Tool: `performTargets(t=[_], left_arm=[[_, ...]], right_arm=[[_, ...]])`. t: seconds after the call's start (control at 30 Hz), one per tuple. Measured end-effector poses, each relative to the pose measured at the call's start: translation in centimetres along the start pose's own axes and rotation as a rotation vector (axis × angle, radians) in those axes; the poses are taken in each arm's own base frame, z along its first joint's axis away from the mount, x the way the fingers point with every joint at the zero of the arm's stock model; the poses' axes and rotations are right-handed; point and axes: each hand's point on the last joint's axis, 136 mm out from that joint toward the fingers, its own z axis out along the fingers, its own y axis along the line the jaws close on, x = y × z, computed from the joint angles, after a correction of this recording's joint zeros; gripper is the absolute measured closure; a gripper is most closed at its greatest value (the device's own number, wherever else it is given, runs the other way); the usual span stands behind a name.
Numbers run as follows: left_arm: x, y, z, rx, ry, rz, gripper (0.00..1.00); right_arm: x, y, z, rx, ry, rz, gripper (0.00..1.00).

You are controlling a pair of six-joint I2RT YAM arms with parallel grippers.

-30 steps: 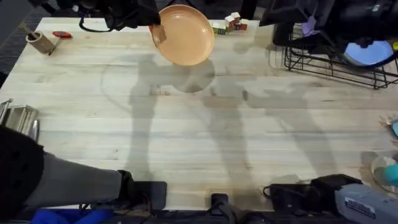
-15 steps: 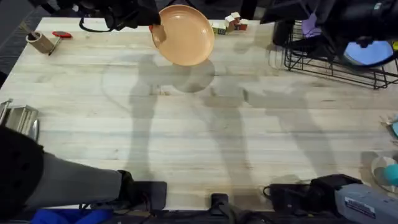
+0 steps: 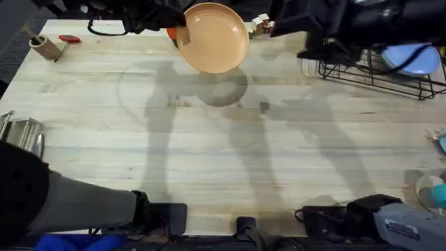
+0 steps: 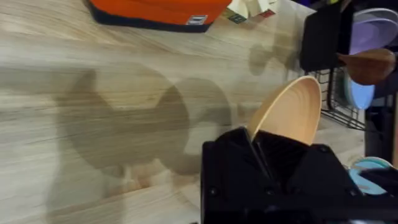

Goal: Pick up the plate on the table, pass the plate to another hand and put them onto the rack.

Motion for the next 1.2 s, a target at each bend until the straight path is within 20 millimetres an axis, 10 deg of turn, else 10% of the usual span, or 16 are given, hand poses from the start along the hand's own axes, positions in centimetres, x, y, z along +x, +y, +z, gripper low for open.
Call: performTargets(t=[0.5,1.2], left_arm=[[0.4,-1.3,-0.1,0.077,0.024,-0.001,0.96],[0.4,-1.3,-0.1,0.078,0.024,-0.001,0.96]], right_arm=[[1.6,1.7,4.5,-0.202,0.166,-0.144,0.007],[-0.3,-2.2,6.6,-0.362,0.242,0.007,0.008]])
